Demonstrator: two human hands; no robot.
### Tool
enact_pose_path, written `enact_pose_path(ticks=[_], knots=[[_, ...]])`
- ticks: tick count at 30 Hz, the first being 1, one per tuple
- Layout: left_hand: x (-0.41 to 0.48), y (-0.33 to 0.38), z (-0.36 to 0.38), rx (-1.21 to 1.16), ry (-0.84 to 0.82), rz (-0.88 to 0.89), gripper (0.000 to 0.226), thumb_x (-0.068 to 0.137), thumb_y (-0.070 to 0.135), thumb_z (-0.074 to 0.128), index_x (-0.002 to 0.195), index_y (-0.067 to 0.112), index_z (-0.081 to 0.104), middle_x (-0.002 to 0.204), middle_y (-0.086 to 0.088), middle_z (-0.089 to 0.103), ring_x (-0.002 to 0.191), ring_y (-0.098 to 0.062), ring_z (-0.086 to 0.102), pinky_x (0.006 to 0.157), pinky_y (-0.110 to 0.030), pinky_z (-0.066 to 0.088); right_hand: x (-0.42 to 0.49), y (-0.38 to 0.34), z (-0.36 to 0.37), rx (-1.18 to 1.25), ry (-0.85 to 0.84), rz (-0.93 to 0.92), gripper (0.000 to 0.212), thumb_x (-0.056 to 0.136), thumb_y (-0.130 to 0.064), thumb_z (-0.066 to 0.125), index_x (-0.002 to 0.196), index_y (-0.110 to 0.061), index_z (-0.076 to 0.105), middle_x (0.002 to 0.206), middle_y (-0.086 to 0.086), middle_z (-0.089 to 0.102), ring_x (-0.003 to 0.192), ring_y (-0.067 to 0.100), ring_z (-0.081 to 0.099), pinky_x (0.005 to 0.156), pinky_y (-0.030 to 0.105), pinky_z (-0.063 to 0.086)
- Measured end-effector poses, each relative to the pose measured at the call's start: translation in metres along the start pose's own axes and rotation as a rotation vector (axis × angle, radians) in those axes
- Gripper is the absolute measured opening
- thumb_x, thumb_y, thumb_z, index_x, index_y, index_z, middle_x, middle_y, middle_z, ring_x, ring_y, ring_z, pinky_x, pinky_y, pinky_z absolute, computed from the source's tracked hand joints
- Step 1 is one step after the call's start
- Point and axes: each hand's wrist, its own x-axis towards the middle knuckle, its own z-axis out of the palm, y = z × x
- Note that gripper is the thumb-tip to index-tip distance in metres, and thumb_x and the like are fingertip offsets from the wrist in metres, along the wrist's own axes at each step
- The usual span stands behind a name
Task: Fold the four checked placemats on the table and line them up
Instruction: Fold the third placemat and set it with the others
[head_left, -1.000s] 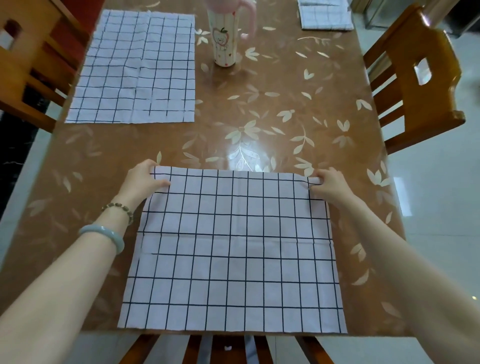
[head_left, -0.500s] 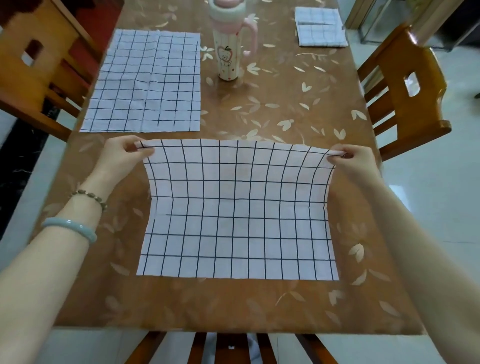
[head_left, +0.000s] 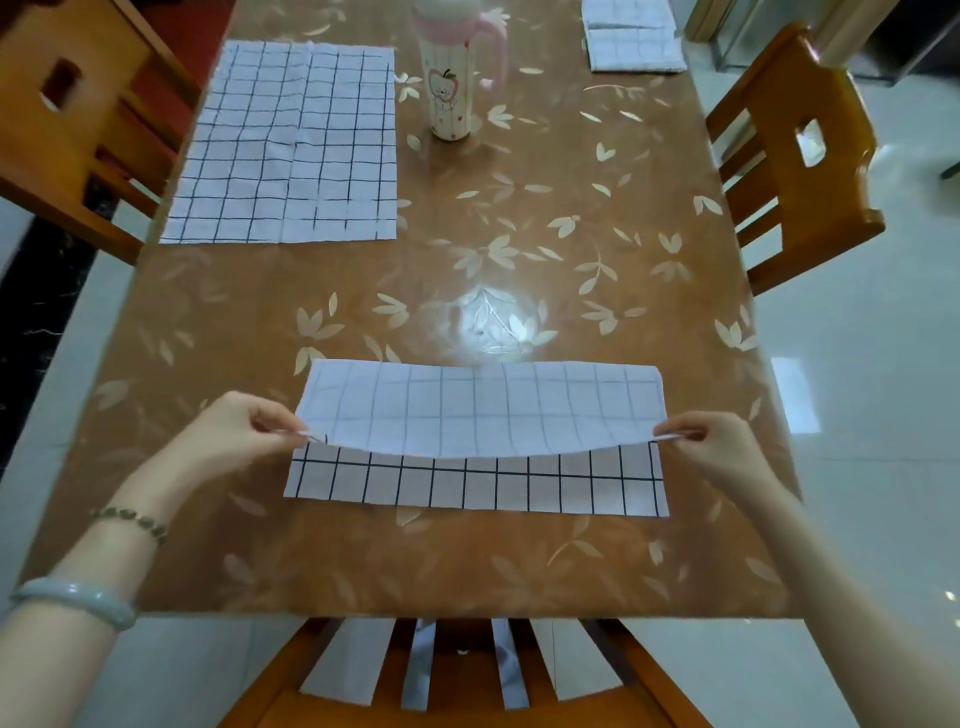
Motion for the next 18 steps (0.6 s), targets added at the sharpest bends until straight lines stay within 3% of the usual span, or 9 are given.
enact_pose_path(ticks=[3, 6, 10, 14, 18], knots=[[-0.001, -0.016, 0.015, 0.069, -0.055, -0.012, 0.007, 0.075, 0.024, 0.081, 0.071, 0.030, 0.078, 0.076, 0.013, 0.074, 0.084, -0.012, 0.067, 0.081, -0.033, 0.052, -0.010, 0.010, 0.014, -0.083, -0.036, 0.005, 0.032, 0.078, 0.006, 0.051, 0.087, -0.011, 0.076, 0.088, 0.002, 0.073, 0.080, 0.009, 0.062, 0.078, 0.021, 0.041], [0.000, -0.024, 0.027, 0.108, -0.092, -0.029, 0.011, 0.076, 0.023, 0.079, 0.069, 0.031, 0.077, 0.076, 0.011, 0.073, 0.079, -0.009, 0.066, 0.069, -0.026, 0.049, -0.014, 0.017, 0.023, -0.147, -0.071, -0.019, 0.033, 0.078, 0.007, 0.050, 0.090, -0.010, 0.076, 0.094, 0.003, 0.074, 0.087, 0.014, 0.063, 0.079, 0.022, 0.043], [0.003, -0.031, 0.034, 0.126, -0.101, -0.042, 0.011, 0.077, 0.020, 0.078, 0.071, 0.029, 0.076, 0.081, 0.012, 0.073, 0.081, -0.005, 0.065, 0.072, -0.024, 0.047, -0.015, 0.023, 0.027, -0.210, -0.092, -0.057, 0.034, 0.075, 0.008, 0.050, 0.086, -0.010, 0.076, 0.097, 0.002, 0.073, 0.095, 0.020, 0.065, 0.086, 0.030, 0.048], [0.003, -0.034, 0.038, 0.172, -0.047, -0.030, 0.007, 0.080, 0.020, 0.076, 0.075, 0.025, 0.076, 0.085, 0.013, 0.071, 0.083, -0.002, 0.062, 0.075, -0.026, 0.047, -0.016, 0.032, 0.034, -0.292, -0.110, -0.148, 0.021, 0.078, 0.002, 0.062, 0.082, -0.013, 0.077, 0.096, 0.001, 0.073, 0.094, 0.024, 0.065, 0.088, 0.042, 0.046], [0.004, -0.038, 0.038, 0.273, 0.046, 0.043, 0.011, 0.082, 0.018, 0.072, 0.078, 0.027, 0.074, 0.088, 0.014, 0.066, 0.085, -0.005, 0.058, 0.077, -0.026, 0.044, -0.017, 0.038, 0.041, -0.333, -0.079, -0.181, 0.020, 0.078, 0.004, 0.065, 0.082, -0.011, 0.077, 0.099, 0.005, 0.072, 0.097, 0.028, 0.059, 0.078, 0.031, 0.030]])
